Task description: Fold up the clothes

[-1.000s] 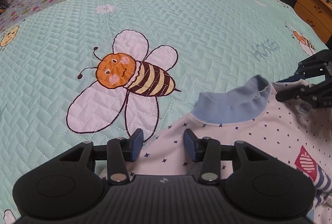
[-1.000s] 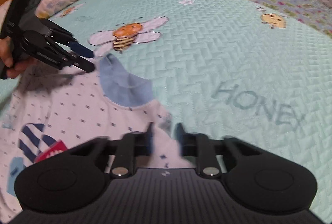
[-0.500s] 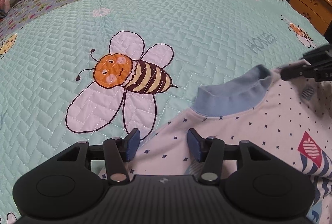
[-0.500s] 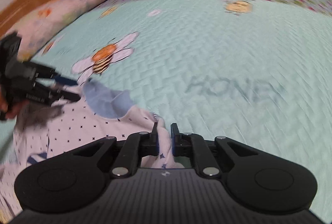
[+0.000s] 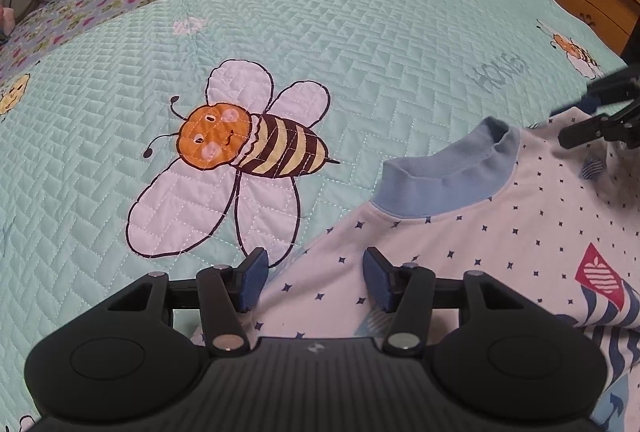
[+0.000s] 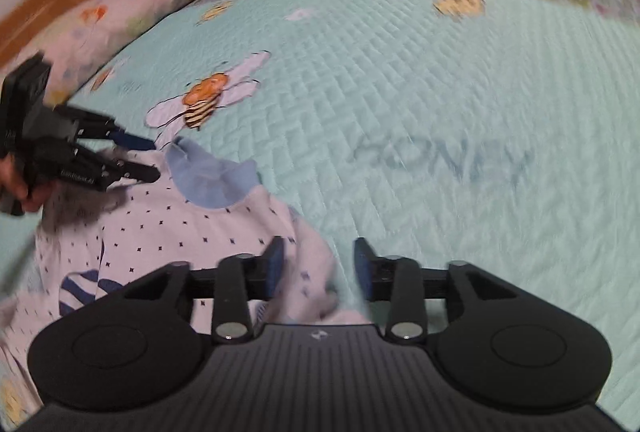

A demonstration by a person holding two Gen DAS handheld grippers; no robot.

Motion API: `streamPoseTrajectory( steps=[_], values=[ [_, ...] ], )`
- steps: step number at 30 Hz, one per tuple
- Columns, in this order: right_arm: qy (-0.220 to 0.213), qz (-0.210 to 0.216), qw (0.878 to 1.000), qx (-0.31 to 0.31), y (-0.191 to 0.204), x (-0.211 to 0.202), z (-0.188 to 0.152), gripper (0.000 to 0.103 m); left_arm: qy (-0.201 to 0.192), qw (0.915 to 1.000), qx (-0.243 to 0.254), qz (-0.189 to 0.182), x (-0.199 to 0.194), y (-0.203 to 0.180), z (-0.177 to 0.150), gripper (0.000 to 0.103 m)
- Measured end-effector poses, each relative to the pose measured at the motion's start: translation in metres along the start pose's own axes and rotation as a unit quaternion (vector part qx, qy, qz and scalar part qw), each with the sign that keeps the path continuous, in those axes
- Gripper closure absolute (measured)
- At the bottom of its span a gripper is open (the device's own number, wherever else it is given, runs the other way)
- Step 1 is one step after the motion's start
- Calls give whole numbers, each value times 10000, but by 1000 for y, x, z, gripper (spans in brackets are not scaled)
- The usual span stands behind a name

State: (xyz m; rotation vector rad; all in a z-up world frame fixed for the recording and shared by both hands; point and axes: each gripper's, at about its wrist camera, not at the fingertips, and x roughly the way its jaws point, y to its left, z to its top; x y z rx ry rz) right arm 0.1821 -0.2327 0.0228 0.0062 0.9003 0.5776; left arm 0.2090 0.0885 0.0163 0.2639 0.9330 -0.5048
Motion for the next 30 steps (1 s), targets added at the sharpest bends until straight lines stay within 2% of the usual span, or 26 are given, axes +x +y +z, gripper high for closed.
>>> streamPoseTrajectory(
  steps=[3,4,5,6,7,9,12,15,20,22,24,27,29,30],
  values=[
    [196,31,9995,-236,4,13,11,60,-39,10000,29,43,-1,-2,-1,47],
    [347,46,9991,-254,3,19,13,73,-50,9999,47,77,-1,-4,-2,48],
    [460,68,9986,-250,2,25,14,82,-72,9999,71,92,-2,-6,-2,52],
    [487,109,9985,-219,1,27,13,91,-94,9999,94,104,-3,-9,-3,62],
    [467,163,9986,-190,1,27,11,94,-124,9997,143,119,-4,-13,-3,68],
    [405,173,9987,-241,5,25,6,94,-189,9986,423,269,-7,-29,-6,89],
    [244,-117,9983,-514,18,18,-1,95,-254,9951,712,640,-8,-48,-8,97],
    [19,-730,9929,-939,29,10,-5,95,-322,9920,747,962,-11,-55,-5,98],
    [-333,-1375,9820,-1252,40,5,2,95,-610,9872,623,1335,-19,-56,12,98],
    [-545,-1567,9788,-1198,40,4,6,95,-699,9873,504,1334,-18,-54,18,98],
    [-578,-1573,9822,-853,31,10,10,94,-650,9854,410,1516,-5,-52,20,97],
    [-313,-1431,9892,-100,6,31,10,83,-434,9840,224,1713,16,-45,16,88],
    [-614,-1260,9897,294,-7,25,5,80,-633,9829,-205,1716,5,-38,12,80],
    [-815,-1259,9876,470,-10,14,1,75,-746,9809,-413,1750,-8,-36,7,70]
  ],
)
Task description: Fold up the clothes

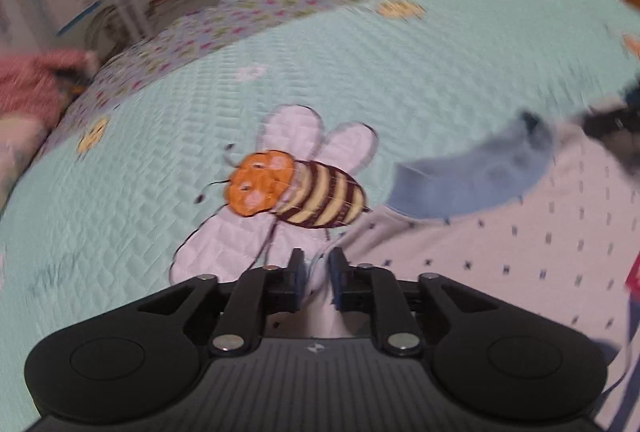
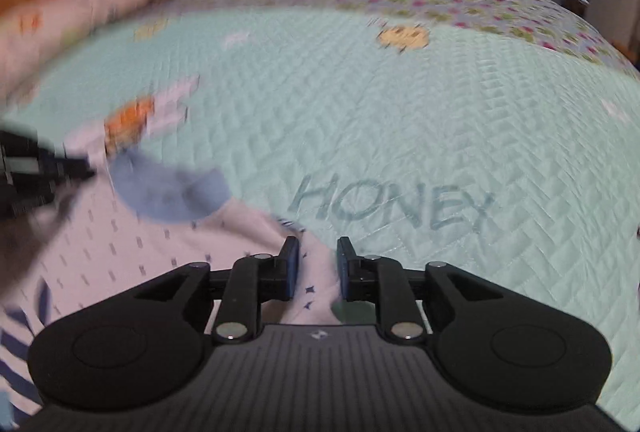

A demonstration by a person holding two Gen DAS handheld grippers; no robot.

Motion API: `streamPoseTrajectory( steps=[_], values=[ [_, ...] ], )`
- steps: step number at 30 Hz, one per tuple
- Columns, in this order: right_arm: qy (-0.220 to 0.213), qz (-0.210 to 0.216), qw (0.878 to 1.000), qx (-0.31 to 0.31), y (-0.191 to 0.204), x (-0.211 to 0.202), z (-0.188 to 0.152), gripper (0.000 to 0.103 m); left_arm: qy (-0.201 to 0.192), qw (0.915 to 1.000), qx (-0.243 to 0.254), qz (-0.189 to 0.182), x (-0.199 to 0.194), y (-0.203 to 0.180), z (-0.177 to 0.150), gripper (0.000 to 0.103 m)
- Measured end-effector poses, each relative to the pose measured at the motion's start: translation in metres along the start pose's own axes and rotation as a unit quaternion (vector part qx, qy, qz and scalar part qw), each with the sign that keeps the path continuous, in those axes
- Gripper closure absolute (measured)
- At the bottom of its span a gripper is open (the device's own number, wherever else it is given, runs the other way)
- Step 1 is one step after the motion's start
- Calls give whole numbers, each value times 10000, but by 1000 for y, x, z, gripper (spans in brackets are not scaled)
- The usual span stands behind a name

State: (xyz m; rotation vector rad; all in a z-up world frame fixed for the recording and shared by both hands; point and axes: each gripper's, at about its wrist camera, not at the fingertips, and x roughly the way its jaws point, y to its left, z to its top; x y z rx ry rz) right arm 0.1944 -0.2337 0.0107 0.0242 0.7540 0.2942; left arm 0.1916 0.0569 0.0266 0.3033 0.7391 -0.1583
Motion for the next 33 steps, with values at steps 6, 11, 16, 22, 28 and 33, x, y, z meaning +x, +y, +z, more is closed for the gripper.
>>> streamPoseTrajectory(
  steps=[6,11,16,22,28,33],
  values=[
    [-750,149,9953,593,-11,-98,-38,62,-466,9966,-673,-33,-100,25,-40,64],
    [-167,1116,9845,1343,-7,-167,-117,57,-336,9924,-1091,-464,-192,25,-117,57],
    [93,1284,9708,2023,18,-225,-204,57,-142,9885,-1428,-468,-246,15,-189,57],
    [104,1174,9612,2493,33,-260,-261,56,-330,9982,-373,-341,-265,-18,-227,57],
    [-11,1041,9671,2322,47,-273,-255,55,-359,9973,166,-613,-253,-21,-228,57],
    [-31,994,9716,2146,58,-280,-252,52,-291,9936,787,-749,-242,-26,-227,57]
  ],
)
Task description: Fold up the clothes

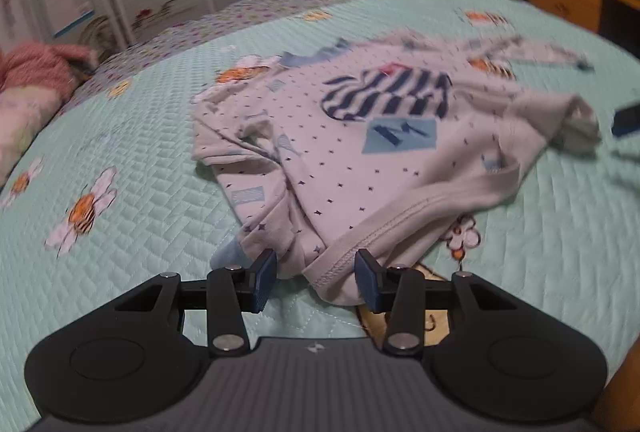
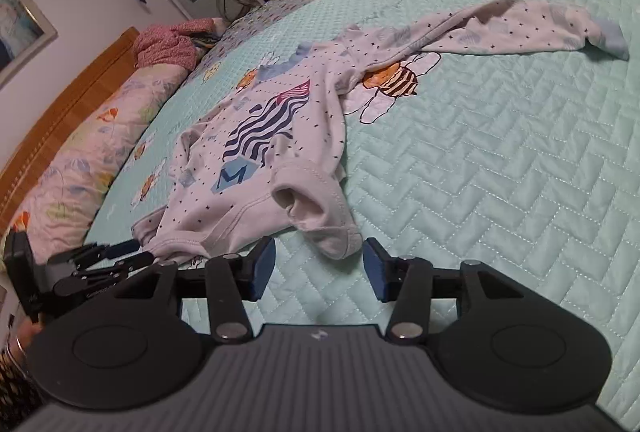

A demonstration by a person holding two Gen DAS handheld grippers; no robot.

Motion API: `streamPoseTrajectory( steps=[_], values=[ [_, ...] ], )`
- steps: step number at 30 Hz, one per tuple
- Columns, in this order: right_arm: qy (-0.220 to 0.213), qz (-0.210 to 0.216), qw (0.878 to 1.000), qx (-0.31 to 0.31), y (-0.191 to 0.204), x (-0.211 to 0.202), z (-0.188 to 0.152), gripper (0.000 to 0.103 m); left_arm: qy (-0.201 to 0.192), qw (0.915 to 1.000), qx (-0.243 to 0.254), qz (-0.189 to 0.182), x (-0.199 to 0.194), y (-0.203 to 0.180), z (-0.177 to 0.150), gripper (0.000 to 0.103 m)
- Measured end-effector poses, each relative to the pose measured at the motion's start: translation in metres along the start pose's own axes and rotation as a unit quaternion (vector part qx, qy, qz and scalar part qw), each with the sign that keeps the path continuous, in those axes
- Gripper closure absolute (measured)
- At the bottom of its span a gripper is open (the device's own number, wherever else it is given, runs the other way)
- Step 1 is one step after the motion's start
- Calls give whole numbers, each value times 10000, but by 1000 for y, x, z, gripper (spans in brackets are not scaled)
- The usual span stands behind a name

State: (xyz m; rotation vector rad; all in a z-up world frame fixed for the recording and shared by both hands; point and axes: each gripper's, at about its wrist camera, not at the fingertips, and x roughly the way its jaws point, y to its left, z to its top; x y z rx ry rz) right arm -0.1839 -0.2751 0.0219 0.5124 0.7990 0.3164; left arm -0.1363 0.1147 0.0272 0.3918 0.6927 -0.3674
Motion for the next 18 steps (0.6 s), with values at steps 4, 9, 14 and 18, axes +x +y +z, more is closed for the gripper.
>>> streamPoseTrajectory(
  steps=[4,9,14,18],
  values=[
    [14,-59,9998,183,-5,1,-2,51,103,9989,382,-262,4,-4,0,95],
    [-61,-449,9988,187,-10,2,-6,51,-67,9992,367,-144,-19,-15,0,100],
    [-81,-587,9982,-34,-7,-3,-10,49,-295,9873,-1541,235,-55,22,5,100],
    [-103,-565,9982,-194,0,-2,-8,48,-208,9827,-1762,521,-67,19,2,100]
  ],
)
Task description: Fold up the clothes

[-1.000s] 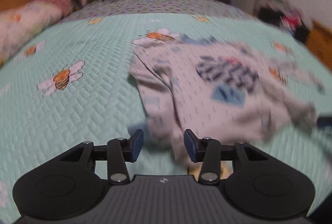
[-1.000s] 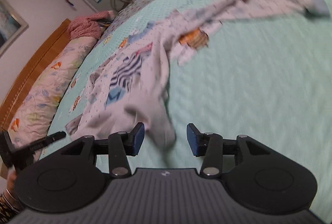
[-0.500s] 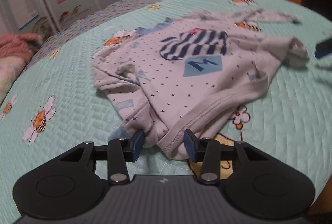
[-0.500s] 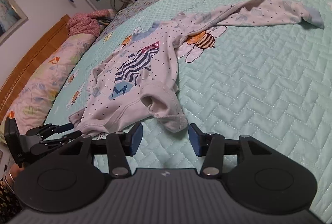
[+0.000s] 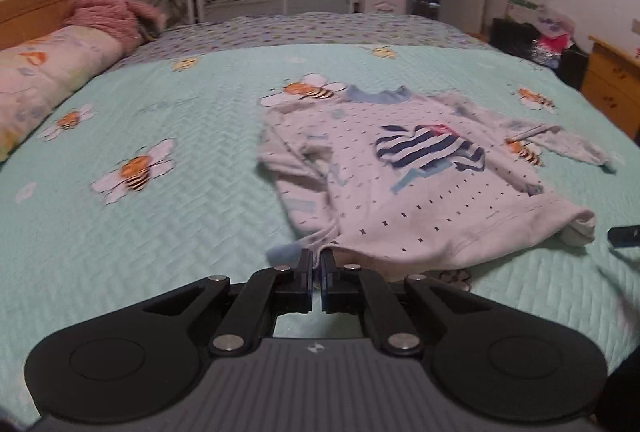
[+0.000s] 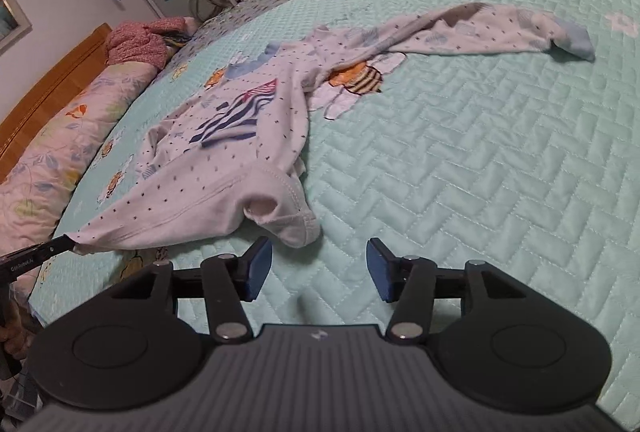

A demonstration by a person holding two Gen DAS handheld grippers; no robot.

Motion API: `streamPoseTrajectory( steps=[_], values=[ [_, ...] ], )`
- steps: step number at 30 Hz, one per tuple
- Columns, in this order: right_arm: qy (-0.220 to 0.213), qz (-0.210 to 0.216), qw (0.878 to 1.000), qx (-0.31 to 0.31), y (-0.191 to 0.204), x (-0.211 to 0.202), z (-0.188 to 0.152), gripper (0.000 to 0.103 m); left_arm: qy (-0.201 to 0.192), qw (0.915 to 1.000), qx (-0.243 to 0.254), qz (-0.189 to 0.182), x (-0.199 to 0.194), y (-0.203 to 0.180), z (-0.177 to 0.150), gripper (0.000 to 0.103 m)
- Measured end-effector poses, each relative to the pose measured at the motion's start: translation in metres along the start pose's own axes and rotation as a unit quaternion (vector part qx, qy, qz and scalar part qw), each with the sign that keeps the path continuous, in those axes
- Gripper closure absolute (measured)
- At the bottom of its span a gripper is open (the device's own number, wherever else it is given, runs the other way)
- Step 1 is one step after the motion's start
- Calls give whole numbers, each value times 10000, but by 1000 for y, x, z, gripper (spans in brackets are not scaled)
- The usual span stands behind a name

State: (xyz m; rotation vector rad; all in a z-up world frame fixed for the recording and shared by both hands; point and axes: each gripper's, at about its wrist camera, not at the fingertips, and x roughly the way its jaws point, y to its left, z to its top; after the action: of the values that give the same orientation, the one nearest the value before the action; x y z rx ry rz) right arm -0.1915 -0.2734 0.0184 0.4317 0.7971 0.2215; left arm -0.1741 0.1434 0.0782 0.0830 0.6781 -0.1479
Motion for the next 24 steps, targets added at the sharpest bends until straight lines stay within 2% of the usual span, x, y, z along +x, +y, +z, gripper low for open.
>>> streamPoseTrajectory(
  steps=[4,6,10,13,17,20,24],
  values=[
    [4,-90,9980,-629,19,1,1,48,-118,9989,-447,-57,-17,5,3,100],
    [-4,-1,9952,-983,32,0,1,48,-216,9977,-628,-130,-28,6,8,100],
    [167,496,9886,-1410,56,5,-5,47,-439,9972,-557,-227,-43,-1,38,100],
    [381,681,9834,-1639,73,15,-13,46,-639,9961,-475,-374,-51,-9,72,100],
    [548,809,9809,-1680,87,24,-23,46,-942,9940,-249,-504,-61,-26,126,100],
    [599,768,9827,-1575,87,25,-25,44,-1032,9929,-257,-537,-64,-37,160,100],
    [596,737,9859,-1378,82,24,-22,41,-839,9939,-344,-633,-55,-55,195,100]
  ],
)
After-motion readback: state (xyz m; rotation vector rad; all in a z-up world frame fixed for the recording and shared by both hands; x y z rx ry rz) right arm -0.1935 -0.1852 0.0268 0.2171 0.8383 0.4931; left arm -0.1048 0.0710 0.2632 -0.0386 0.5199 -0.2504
